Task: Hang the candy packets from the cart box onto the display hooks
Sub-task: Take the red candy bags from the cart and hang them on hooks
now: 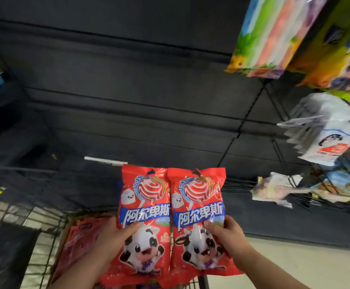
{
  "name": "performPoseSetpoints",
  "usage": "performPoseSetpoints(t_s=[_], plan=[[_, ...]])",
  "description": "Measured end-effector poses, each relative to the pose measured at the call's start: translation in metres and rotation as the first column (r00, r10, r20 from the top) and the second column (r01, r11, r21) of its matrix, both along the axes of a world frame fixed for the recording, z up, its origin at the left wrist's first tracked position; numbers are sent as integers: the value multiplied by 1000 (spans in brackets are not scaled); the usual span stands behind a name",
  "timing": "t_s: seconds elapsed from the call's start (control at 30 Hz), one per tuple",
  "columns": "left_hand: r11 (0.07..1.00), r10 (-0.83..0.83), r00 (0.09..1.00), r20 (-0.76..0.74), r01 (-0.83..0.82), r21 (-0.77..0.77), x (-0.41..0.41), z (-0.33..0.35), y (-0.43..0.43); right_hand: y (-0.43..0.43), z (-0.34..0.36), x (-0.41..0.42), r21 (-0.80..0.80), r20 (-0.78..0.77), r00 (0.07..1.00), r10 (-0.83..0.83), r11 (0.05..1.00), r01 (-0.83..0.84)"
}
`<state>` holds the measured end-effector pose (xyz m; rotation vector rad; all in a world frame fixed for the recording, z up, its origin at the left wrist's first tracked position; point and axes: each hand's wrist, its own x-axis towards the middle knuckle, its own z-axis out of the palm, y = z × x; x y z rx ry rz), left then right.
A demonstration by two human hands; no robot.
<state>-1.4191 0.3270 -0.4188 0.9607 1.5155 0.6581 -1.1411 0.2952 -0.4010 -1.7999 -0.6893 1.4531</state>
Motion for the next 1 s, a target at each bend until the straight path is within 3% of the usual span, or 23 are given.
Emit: performPoseSetpoints(t_s=[0.27, 0.5, 1.0], plan=[[993, -119, 991, 57, 118, 24, 87, 28, 15, -45, 33, 76, 90, 22, 971, -239, 967, 237], [982, -184, 980, 71, 181, 47, 155, 51, 20, -64, 55, 141, 146, -4, 946, -324, 936, 322], [999, -21, 1000, -7, 21, 31, 210, 84, 14, -5, 76, 228, 243, -25, 987, -161, 956, 162]])
